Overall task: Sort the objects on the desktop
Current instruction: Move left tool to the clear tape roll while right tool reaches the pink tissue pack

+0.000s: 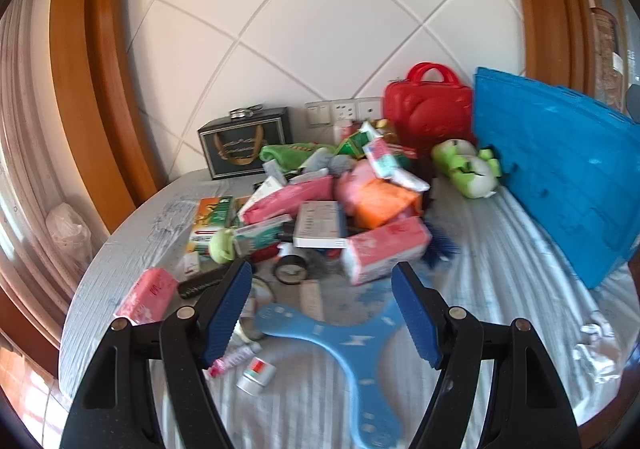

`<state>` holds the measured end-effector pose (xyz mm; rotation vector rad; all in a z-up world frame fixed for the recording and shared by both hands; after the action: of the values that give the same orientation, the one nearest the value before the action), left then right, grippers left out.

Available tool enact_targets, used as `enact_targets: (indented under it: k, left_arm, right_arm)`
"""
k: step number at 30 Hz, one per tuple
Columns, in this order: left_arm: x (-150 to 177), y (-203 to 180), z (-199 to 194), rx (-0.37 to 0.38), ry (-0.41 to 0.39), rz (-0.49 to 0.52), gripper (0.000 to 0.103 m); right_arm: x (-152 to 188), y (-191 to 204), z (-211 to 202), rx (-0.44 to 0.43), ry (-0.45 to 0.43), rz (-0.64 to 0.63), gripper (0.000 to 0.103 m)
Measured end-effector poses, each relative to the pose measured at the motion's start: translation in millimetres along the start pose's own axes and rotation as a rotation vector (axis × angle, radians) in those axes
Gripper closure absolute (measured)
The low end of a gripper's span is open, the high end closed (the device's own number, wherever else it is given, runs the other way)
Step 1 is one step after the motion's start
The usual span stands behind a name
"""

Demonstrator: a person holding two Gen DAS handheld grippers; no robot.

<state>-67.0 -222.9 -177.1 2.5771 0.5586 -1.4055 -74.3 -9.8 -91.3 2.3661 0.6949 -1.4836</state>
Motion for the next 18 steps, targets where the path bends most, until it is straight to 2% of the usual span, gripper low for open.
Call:
enact_targets:
  k: [4, 6, 10, 12, 14, 16, 18]
  left_arm:
    - [-13, 47, 35, -0.022, 0.01, 0.003, 0.031]
    - [-15, 68, 49, -0.058, 0.01, 0.008, 0.031]
    - [-16, 105, 71, -0.101, 0.037, -0.033, 0.031]
    - [-16, 118, 79, -0.138, 0.042, -0.032, 0.031]
    - [-15, 129, 84, -0.158, 0.052, -0.041, 0.031]
    - [-11, 138, 88, -0.17, 0.059, -0.043, 0.031]
    - [-5, 147, 94, -0.19, 0.067, -0.039, 0.031]
  right_arm:
    - [-9, 42, 54, -0.046, 0.045, -0.019, 0.0]
    - [-6, 55, 77, -0.056, 0.06, -0.005, 0.0]
    - [7, 68, 141, -0.073, 0.191, 0.039, 0.0]
    - [14, 70, 171, -0.091, 0.227, 0.056, 0.0]
    - [20, 81, 198, -0.109, 0.246, -0.048, 0.0]
    - [31, 91, 224, -0.139, 0.305, -0.181, 0.001]
    - [39, 93, 243, -0.186, 0.356, -0.201, 0.001]
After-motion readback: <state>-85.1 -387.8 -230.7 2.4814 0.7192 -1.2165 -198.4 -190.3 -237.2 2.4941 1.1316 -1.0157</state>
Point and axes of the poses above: each gripper's, at about its wrist camera, not at the fingertips, and z roughly the way its jaws point, y to its left, x to its underside, the point moved 2 cm from there along z, roughly the way its jaws point, and after that the axes turned 10 degrees about -z, right-handed, at the moved point
